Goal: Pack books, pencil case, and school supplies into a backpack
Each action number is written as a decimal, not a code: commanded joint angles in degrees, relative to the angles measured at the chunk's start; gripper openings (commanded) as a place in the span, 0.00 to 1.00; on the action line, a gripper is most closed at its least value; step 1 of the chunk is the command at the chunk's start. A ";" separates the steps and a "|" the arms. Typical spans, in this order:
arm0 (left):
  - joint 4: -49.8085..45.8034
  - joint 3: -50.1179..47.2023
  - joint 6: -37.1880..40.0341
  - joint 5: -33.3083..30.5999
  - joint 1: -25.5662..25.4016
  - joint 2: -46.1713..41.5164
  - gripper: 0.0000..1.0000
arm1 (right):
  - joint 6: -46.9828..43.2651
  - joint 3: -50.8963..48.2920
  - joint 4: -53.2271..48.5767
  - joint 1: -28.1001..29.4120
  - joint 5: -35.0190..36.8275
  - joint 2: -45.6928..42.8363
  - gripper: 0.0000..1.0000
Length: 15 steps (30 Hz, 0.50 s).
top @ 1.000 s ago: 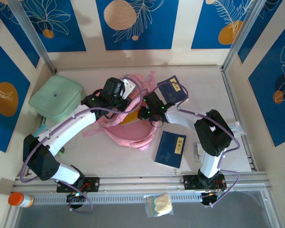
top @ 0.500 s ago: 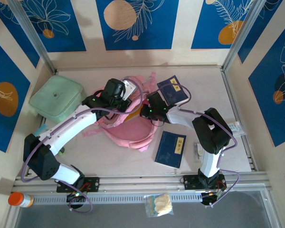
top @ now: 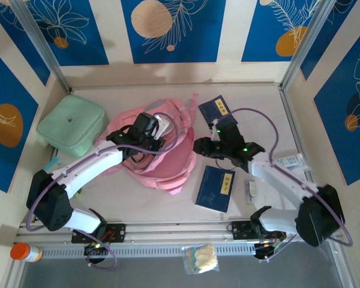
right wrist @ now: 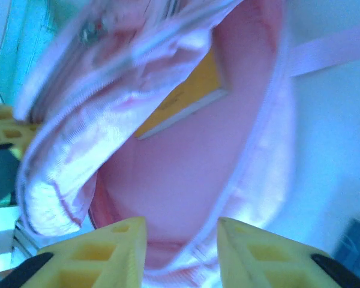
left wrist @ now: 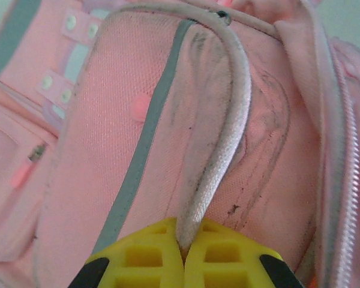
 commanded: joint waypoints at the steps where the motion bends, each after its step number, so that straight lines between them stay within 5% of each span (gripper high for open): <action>1: -4.76 -0.98 -2.48 -1.45 0.29 -3.31 0.00 | -2.63 -1.21 -15.88 -3.93 -5.29 -3.17 0.41; 3: -6.42 -0.34 -2.35 -0.84 0.31 -3.83 0.00 | -3.51 -1.20 -20.83 -5.75 -5.21 -4.28 0.45; 8: -6.87 2.27 -10.23 7.87 -1.20 -5.08 0.31 | -2.55 -3.42 -26.71 -8.89 -2.97 -7.35 0.54; 12: 6.50 -4.40 -25.26 13.42 -7.84 -7.86 0.48 | -0.10 -6.32 -29.61 -10.98 -0.39 -9.74 0.59; 15: 14.42 -8.44 -34.62 14.25 -13.64 -6.72 0.52 | 1.98 -7.96 -32.27 -11.55 1.83 -10.93 0.61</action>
